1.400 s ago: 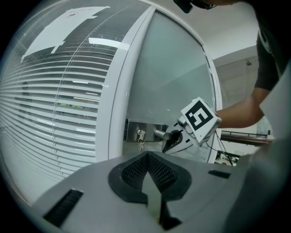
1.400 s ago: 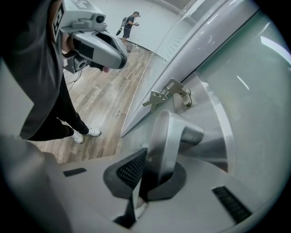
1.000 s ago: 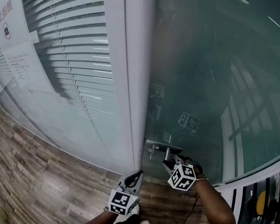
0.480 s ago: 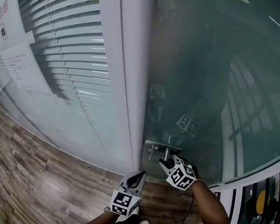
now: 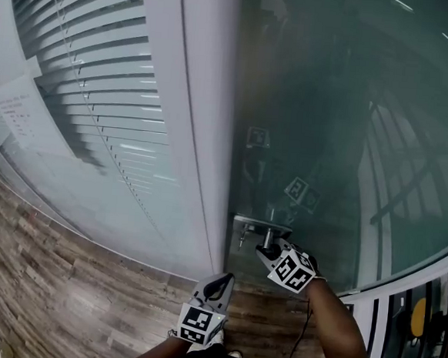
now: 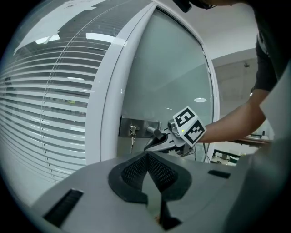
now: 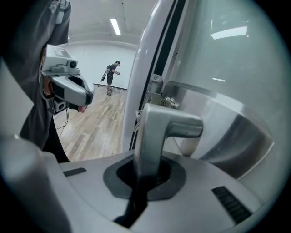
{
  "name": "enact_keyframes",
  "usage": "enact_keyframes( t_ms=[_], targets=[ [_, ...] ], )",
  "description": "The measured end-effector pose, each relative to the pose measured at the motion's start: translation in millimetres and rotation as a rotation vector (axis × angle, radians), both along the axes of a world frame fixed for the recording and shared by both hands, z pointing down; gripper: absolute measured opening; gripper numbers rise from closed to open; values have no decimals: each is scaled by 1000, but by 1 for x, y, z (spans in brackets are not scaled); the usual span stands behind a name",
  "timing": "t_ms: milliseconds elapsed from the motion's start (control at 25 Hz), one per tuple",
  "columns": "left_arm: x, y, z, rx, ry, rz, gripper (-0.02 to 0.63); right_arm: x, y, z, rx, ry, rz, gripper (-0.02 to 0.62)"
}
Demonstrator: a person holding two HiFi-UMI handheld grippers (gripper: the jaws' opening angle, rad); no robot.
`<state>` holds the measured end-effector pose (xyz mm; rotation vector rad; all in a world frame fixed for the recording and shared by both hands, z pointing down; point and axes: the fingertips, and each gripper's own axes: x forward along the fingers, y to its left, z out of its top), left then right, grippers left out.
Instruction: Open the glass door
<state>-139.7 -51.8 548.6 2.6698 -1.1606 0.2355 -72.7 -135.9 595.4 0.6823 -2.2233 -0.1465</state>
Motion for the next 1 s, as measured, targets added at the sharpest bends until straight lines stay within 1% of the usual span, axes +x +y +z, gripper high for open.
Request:
enact_keyframes(
  t_ms=[320,480,640,760,880,1000],
  targets=[
    [17,-10,-8,18,14,65,3,10,-34,1,-40,10,39,13],
    [25,-18,-8,11,17,73,3,16,-57,0,-50,6,61,14],
    [43,-27,-6,7,19,83,3,31,-81,0,-52,0,91,14],
    [54,-39,3,0,15,67,3,37,-100,6,-58,-26,104,13],
    [64,-67,4,21,-7,27,3,39,-129,3,-65,-67,106,13],
    [84,-95,1,27,6,2,3,55,-158,2,-63,-75,118,14]
  ],
)
